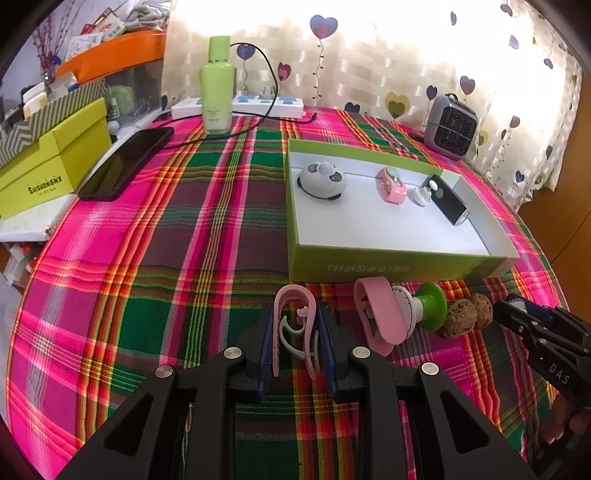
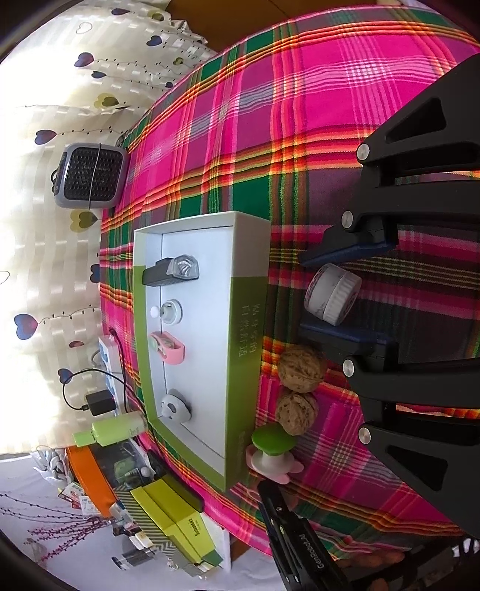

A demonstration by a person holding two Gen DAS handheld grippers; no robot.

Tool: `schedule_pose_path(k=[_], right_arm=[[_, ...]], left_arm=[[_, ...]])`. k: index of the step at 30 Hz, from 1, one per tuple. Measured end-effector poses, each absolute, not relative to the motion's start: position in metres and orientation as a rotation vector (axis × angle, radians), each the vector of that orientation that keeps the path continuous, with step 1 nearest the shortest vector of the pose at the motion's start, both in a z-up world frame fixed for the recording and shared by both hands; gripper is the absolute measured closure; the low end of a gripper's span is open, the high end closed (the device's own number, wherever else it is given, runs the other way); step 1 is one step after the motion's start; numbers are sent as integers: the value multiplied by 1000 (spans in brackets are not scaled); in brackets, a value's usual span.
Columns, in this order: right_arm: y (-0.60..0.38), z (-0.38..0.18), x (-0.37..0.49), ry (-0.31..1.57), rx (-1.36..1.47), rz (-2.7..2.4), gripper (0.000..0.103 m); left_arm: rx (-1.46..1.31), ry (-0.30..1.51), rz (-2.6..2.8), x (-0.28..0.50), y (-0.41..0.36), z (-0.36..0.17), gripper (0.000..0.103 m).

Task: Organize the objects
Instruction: 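Carry the pink hook clip with the left tool while the right tool carries the white jar into the box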

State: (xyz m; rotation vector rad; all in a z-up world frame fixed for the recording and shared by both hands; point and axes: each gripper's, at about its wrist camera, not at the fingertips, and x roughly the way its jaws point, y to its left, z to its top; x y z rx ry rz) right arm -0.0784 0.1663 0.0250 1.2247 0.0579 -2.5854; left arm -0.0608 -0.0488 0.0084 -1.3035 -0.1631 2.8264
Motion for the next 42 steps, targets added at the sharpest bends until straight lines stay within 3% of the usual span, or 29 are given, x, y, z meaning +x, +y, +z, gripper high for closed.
schedule_pose_path(k=[27,42], right_arm=[[145,63,-97,74,1072,-2545,71],[124,57,-146,100,1108,-2490,71]], left_arm=[[-1190,-159,2754,-87,-37,49,82],[-1230,-169,2727,-131,-34,43,82]])
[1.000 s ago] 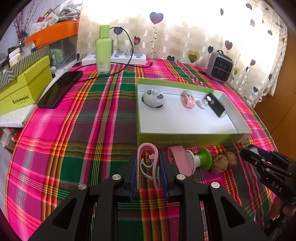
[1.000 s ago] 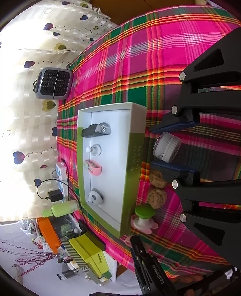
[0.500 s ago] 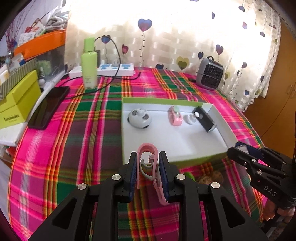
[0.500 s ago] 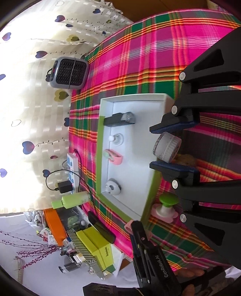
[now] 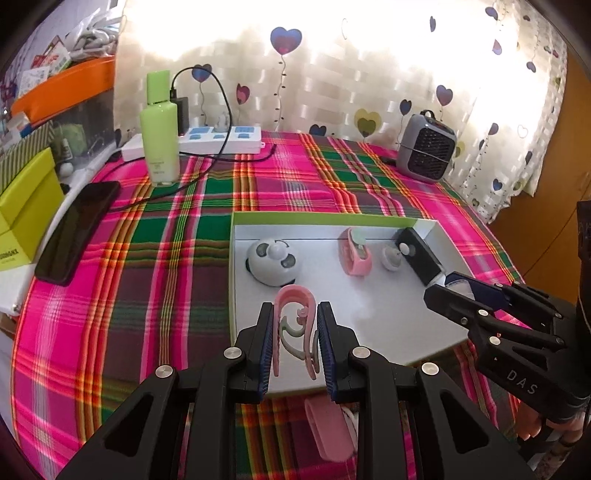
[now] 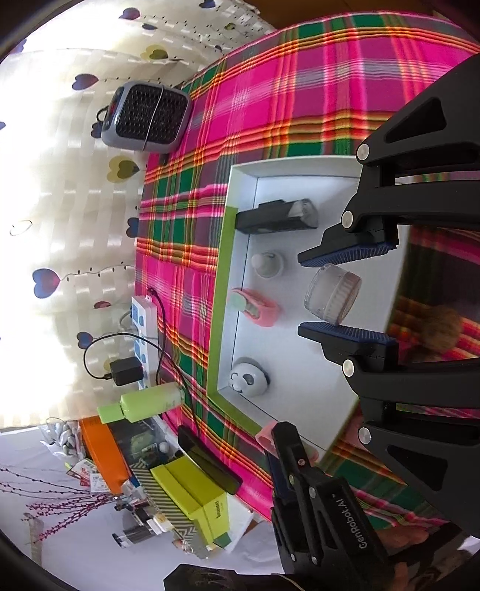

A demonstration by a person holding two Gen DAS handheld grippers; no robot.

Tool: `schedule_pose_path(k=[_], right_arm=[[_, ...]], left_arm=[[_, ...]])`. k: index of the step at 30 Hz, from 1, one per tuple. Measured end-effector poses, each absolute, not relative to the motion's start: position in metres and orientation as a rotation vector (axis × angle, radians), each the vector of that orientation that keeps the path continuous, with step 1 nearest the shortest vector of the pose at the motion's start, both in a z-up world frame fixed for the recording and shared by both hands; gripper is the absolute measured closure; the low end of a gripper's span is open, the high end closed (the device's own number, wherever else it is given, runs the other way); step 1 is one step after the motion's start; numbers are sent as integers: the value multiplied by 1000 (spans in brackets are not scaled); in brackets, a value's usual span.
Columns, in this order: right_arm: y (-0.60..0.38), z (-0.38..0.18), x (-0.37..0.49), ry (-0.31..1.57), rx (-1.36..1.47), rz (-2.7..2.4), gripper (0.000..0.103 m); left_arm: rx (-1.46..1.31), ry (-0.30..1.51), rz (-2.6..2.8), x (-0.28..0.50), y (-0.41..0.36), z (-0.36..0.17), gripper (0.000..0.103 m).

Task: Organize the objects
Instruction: 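Carry the pink hook clip with the left tool while the right tool carries the white jar into the box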

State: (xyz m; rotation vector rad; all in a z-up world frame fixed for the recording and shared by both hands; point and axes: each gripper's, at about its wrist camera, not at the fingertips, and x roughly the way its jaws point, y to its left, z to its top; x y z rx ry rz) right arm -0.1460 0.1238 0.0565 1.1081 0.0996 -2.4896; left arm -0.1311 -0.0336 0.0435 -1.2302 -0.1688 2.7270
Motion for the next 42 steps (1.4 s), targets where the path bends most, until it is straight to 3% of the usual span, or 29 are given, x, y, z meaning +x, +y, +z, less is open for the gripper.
schedule_pose_path(k=[42], right_arm=[[96,22,-197,193,1222,-2409,71]], left_arm=[[-1327,-62,2704,-178,-21,17,82]])
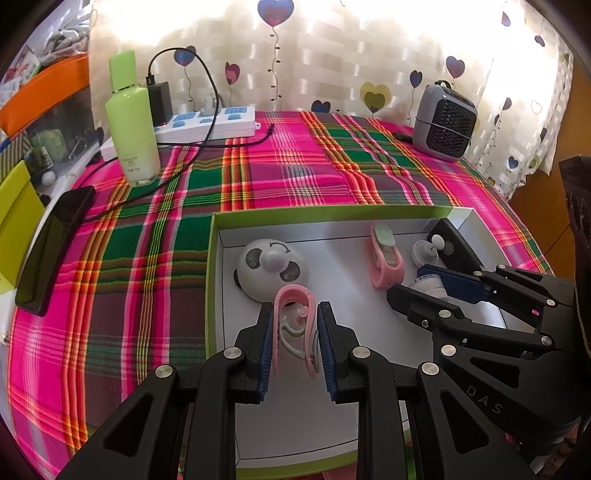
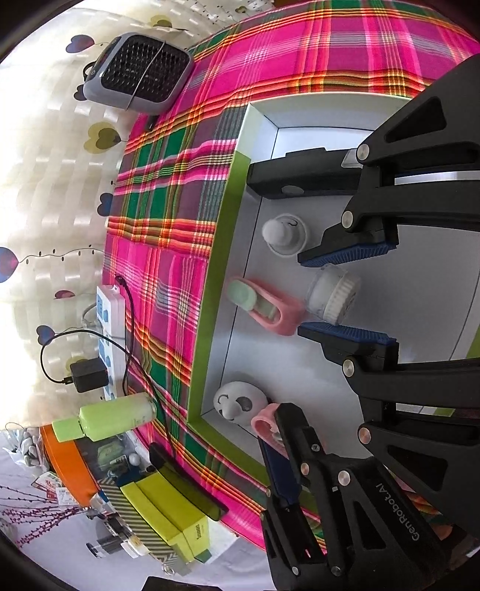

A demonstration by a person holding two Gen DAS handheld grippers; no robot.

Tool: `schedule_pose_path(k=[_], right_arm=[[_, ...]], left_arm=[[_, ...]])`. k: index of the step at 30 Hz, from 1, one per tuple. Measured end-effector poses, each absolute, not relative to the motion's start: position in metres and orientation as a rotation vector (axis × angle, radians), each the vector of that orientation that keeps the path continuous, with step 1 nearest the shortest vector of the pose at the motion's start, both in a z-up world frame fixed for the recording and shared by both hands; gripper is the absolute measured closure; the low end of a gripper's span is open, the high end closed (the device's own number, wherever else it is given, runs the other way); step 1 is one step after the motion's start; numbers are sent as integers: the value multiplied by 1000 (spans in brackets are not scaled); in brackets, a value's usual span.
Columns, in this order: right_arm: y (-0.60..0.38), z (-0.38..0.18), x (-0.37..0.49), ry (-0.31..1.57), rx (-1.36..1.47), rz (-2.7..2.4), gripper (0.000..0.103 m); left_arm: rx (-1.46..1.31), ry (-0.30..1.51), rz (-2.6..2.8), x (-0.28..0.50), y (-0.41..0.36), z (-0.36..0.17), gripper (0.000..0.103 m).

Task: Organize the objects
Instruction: 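Carry the pink hook clip with the left tool while the right tool carries the white jar into the box, then open the left tool to drop the pink clip while the right tool releases the jar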

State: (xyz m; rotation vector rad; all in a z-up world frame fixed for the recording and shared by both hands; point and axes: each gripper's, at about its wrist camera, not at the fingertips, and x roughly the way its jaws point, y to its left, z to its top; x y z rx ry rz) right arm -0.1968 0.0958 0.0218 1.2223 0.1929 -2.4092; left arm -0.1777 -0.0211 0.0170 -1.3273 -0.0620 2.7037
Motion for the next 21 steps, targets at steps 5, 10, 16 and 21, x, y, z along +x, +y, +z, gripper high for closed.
schedule_pose_path(k=[5,10,16,21], right_arm=[[95,22,-196,197,1217,-2411,71],[95,21,-195,205,1216,-2412,71],[97,22,-196,190,1214,-2421,71],[98,23,-194,186,1202,-2424,69]], left_arm=[[-1335,-45,2710,-178,-20,17,81],[-1339,-39,2712,-177,-19,16,81],[-1341,-45,2710,-176,-20,16,81],[-1341,-45,2706,-175,-20,16,78]])
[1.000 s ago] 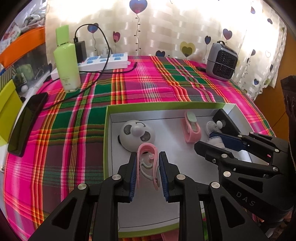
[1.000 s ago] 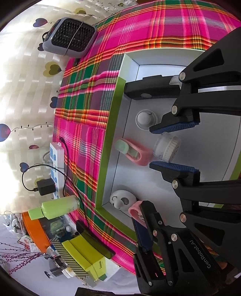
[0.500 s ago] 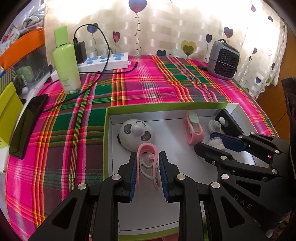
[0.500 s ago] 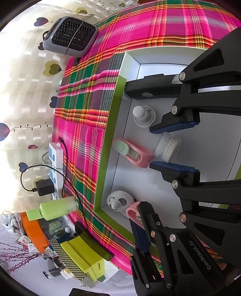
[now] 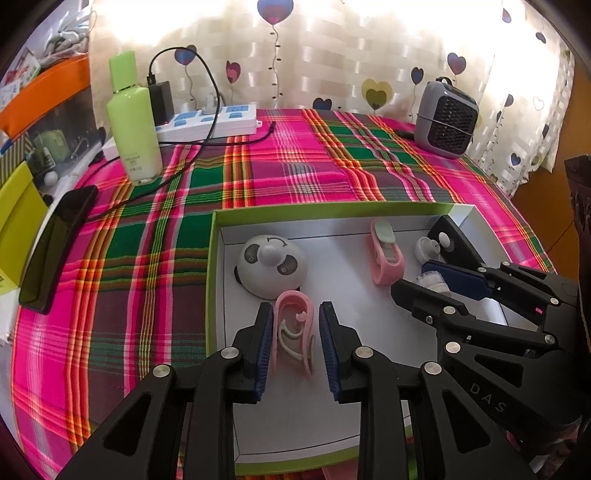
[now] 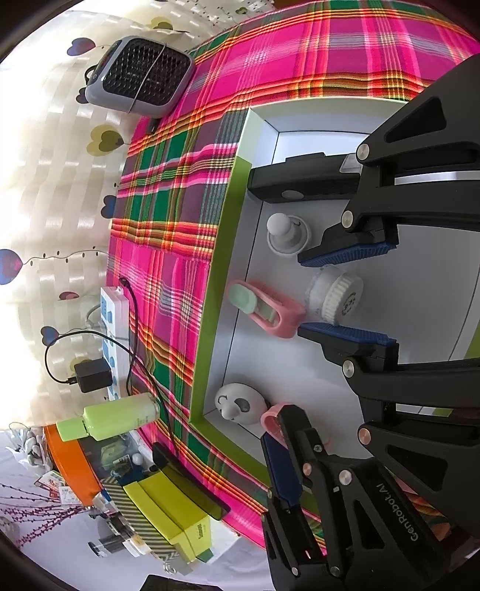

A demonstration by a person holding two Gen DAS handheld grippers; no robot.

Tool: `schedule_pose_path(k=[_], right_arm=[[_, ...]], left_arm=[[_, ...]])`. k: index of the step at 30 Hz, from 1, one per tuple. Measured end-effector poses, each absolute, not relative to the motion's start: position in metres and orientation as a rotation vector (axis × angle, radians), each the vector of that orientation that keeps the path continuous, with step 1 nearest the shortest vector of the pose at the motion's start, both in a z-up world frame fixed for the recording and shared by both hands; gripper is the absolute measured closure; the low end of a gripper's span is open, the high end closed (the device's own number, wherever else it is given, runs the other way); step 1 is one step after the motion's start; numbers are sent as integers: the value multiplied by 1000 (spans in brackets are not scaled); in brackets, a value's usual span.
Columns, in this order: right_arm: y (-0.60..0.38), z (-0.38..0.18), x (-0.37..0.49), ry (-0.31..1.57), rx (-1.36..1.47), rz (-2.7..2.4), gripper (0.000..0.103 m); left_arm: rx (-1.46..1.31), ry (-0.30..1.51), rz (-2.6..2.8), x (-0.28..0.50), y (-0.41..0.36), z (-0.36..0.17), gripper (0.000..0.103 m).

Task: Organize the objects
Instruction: 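Open the left tool to drop the pink clip while the right tool releases the jar, then withdraw both tools from the box back toward the remaining items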

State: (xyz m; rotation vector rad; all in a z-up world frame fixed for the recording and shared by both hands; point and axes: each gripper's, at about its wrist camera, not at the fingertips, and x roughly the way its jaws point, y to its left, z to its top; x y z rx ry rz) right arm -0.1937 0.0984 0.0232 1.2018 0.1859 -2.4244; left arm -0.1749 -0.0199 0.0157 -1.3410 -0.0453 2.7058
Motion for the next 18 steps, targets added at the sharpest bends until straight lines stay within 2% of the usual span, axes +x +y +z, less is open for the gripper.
schedule_pose_path(k=[3,18], right_arm=[[98,24,-192,186,1197,-2425,61],[102,38,-177,154,1144,-2452,60]], left_arm=[[-1341,-46,2708,-174,-20,16,75],[-1311,-94,2738,-158,-26,31,67]])
